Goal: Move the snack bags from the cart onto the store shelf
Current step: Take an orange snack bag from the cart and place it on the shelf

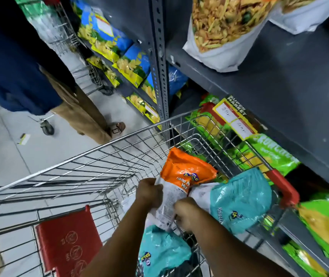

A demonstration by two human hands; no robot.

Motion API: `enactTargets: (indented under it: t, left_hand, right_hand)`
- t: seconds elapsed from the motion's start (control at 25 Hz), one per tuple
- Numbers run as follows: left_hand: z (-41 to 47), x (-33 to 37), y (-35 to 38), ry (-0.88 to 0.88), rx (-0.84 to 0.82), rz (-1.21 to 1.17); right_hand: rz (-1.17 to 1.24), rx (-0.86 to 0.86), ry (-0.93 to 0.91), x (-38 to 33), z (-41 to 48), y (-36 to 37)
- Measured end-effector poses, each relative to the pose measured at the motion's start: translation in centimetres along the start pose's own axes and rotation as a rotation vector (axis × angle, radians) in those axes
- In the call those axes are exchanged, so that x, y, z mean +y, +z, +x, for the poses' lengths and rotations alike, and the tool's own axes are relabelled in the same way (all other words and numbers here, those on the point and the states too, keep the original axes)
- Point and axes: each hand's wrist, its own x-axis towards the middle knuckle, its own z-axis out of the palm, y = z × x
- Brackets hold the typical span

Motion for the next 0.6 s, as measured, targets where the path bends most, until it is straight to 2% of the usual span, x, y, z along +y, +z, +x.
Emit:
enactTargets:
  t: [0.12,0.24,0.44,0.52,0.6]
  left_hand:
    - [-4.3,1.2,-2.0,0.075,0.003,-0.203]
    - [-9.4,3.9,-4.0,0.231,-0.025,-0.245]
    - [-17.8,8.2,-5.5,0.479,-0.085,-0.383]
    - [-21.1,11.1,-4.8,0.607,-0.126,-0.386]
    - [-24.2,14.9,-2.9,0.732,-0.173,-0.439]
  right_hand:
    - [0.106,-0.048,-0.148,1.9,0.3,-0.9]
    - [0.050,-0.007,-0.407,2.3,-2.6,-3.3]
    - [0.129,-0.047,-0.895,1.5,-14.8,-10.8]
    - [0.144,0.001,-1.054,1.5,-17.8,-13.4]
    - [0.153,0.145,-1.184,1.5,-20.2,-16.5]
